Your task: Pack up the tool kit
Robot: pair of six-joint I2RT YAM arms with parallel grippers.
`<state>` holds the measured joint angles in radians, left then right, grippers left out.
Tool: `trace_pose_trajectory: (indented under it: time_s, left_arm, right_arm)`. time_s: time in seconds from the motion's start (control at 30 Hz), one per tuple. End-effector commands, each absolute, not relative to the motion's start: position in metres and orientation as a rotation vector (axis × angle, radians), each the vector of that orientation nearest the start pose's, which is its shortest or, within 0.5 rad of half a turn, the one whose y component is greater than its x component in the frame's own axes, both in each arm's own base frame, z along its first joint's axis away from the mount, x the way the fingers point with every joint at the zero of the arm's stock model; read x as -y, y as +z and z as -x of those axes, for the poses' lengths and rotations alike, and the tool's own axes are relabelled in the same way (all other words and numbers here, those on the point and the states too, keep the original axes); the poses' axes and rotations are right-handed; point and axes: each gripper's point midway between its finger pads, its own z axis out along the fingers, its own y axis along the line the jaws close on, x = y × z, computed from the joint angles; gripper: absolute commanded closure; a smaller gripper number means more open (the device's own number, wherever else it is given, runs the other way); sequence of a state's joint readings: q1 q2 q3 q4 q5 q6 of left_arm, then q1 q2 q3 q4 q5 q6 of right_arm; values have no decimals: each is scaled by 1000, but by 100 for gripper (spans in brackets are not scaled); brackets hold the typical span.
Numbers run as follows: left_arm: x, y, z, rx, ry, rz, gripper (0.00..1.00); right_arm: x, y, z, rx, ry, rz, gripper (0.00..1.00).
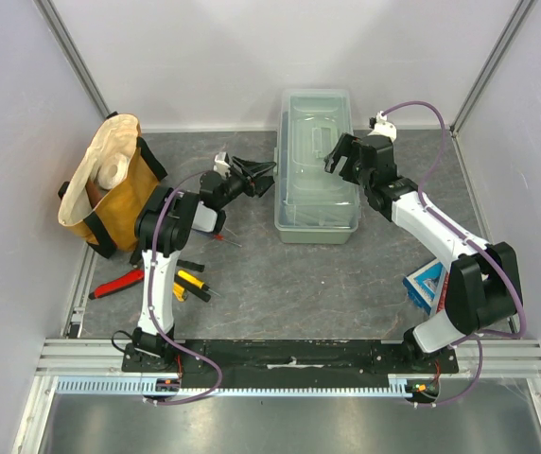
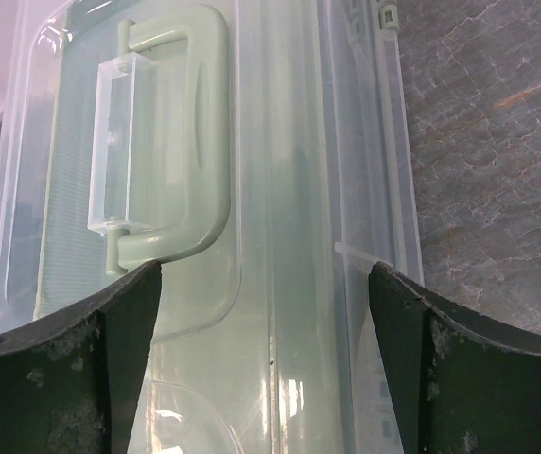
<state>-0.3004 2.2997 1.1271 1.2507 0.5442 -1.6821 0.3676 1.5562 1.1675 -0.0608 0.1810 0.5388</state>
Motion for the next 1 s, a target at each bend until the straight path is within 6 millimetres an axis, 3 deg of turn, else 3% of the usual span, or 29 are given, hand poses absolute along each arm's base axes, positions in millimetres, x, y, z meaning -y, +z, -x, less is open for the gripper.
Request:
trace_pose_trajectory:
  time_s: [0.0, 0.1, 0.37, 0.5, 0.67, 0.97]
  left_arm:
    - [345, 177, -424, -1770, -2074, 225, 58]
    - [347, 176, -422, -1791, -2042, 183, 46]
    - [361, 163, -418, -1922, -1967, 70, 45]
    - [364, 156, -415, -1958, -1937, 35, 33]
    - [365, 151, -413, -1963, -1957, 33, 30]
    - [366, 155, -414, -1963, -1984, 43, 84]
  right_arm:
    - [-191, 84, -373, -2462, 412, -136, 9]
    - [-188, 83, -373, -2464, 401, -139, 9]
    - [-188, 82, -373, -2468, 395, -138, 9]
    - [-188, 80, -373, -2472, 389, -131, 9]
    - [-187, 77, -372, -2479, 384, -132, 9]
    - [-185, 77, -373, -2478, 367, -131, 9]
